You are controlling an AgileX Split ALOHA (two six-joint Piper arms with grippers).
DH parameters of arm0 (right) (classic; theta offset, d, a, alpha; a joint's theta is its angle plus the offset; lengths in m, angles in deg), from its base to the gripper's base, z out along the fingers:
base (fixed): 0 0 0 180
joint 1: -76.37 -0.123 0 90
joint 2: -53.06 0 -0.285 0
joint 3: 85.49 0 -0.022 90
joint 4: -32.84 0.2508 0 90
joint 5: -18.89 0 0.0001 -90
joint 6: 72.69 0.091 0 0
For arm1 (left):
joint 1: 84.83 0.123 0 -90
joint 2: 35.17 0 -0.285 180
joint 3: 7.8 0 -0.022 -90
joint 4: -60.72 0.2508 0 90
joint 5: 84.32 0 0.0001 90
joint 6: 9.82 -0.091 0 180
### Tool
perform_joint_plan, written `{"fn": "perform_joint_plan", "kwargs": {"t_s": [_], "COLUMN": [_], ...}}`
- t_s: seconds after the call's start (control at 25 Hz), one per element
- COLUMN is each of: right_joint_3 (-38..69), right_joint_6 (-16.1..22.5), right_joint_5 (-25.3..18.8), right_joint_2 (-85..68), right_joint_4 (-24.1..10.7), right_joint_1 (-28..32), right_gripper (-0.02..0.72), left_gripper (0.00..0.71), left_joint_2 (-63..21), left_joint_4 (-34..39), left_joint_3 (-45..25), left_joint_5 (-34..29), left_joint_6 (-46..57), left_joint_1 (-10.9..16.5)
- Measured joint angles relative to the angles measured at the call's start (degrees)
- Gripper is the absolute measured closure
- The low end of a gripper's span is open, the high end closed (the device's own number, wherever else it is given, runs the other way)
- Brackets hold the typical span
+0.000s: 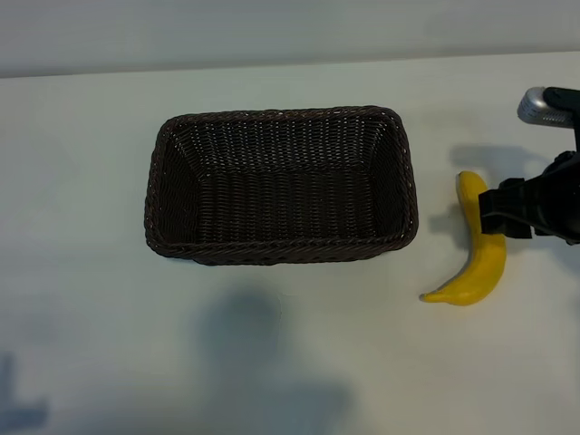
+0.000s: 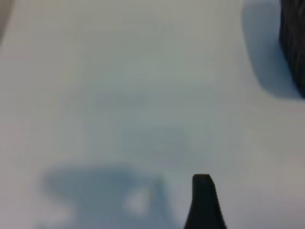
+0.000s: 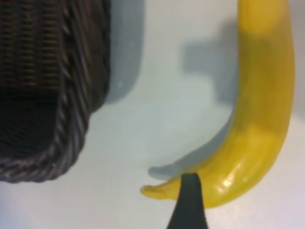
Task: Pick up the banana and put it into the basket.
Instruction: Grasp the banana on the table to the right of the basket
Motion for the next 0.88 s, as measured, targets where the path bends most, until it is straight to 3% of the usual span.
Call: {"fn": "perform_joint_plan", "kwargs": {"t_s": [0.2,0.48,0.68,0.88], "right_joint_3": [-5.7,-12.6,-15.9,-18.4], "right_joint_6": [1.6,9.9,14.7,16.2], "right_joint_5": [-5.5,-13.5,-13.8,-12.5], "right_joint_2": [4.9,10.8,13.8,17.0], "right_joint_4": [-2.2,-9.8,-12.1,-12.3], "right_joint_1": [0.0,-0.1,-2.3,-4.0], "right_gripper": [0.107,0.107,0.107,0.107], "left_gripper": [0.181,0.181,0.181,0.181], "left_joint_2": [-0.2,-0.2,-0.2,-0.2], "left_joint_4": [-0.4,-0.4,0.0,-0.4], "left_joint_3": [-0.1,-0.1,-0.1,-0.1], "left_joint_5": [0.0,0.0,0.0,0.0], "left_joint_6": [0.0,0.0,0.0,0.0], "left_joint_1": [0.0,0.0,0.0,0.0]}}
